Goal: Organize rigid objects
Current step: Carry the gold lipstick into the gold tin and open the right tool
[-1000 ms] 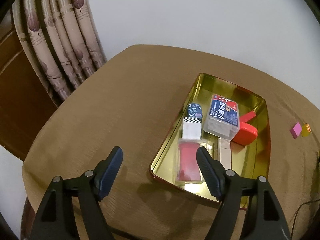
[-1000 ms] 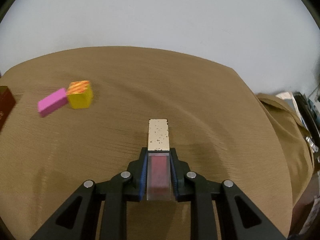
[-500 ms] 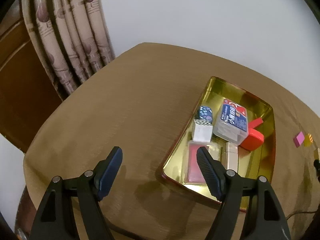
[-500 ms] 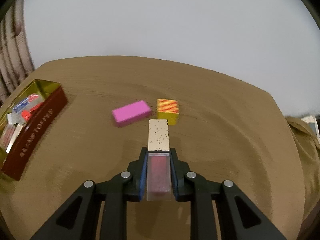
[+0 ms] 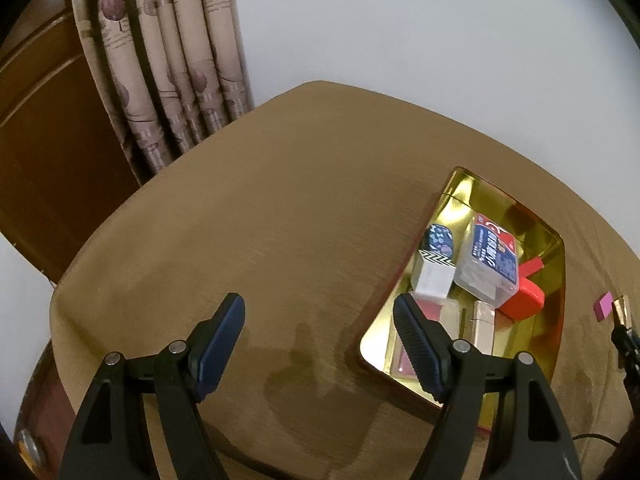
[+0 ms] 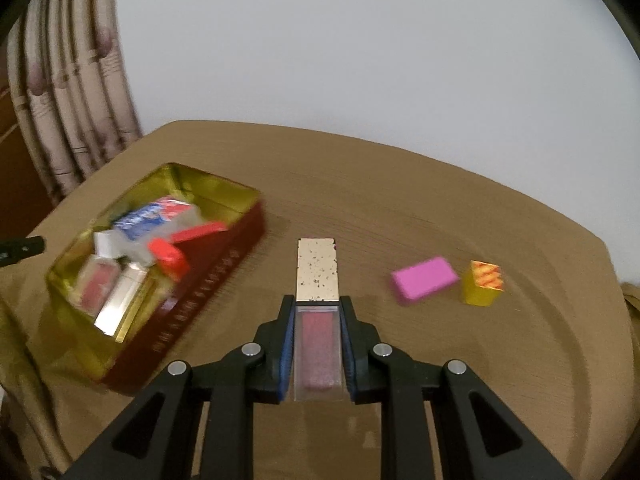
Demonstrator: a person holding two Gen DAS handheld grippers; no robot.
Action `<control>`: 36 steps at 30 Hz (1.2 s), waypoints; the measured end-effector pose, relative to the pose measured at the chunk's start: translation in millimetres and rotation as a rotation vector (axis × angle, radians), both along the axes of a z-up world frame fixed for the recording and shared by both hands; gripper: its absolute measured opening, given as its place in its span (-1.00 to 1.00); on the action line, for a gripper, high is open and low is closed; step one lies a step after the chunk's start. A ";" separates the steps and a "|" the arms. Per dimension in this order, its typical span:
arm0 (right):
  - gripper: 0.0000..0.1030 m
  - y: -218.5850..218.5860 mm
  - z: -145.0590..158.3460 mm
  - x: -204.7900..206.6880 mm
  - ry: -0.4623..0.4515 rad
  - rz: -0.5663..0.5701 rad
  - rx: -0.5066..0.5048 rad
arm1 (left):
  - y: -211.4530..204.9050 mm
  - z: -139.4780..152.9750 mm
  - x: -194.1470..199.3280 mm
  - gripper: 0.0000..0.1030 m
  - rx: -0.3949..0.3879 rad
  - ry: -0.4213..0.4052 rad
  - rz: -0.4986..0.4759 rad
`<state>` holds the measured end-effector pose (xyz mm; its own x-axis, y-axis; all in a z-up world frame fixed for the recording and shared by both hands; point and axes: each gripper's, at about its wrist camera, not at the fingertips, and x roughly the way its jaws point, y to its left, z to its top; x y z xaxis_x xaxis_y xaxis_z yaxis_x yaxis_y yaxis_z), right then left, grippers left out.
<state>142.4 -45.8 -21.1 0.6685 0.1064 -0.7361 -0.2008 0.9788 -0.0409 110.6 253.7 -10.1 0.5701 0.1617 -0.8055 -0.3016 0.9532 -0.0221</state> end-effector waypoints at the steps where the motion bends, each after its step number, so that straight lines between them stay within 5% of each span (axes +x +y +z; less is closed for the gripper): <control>1: -0.61 9.1 2.3 -1.3 -0.004 0.019 0.000 | 1.7 -0.1 0.1 0.44 -0.003 0.001 0.007; 13: -0.60 78.6 19.0 -9.7 0.007 0.173 0.046 | 8.6 -2.3 3.7 0.44 -0.017 0.020 0.036; 22: -0.60 126.2 -4.6 0.2 0.052 0.225 0.019 | 8.4 -3.6 5.3 0.43 -0.020 0.020 0.030; 36: -0.60 143.2 -34.6 24.3 0.106 0.193 -0.007 | 7.6 -4.4 5.2 0.44 -0.026 0.023 0.017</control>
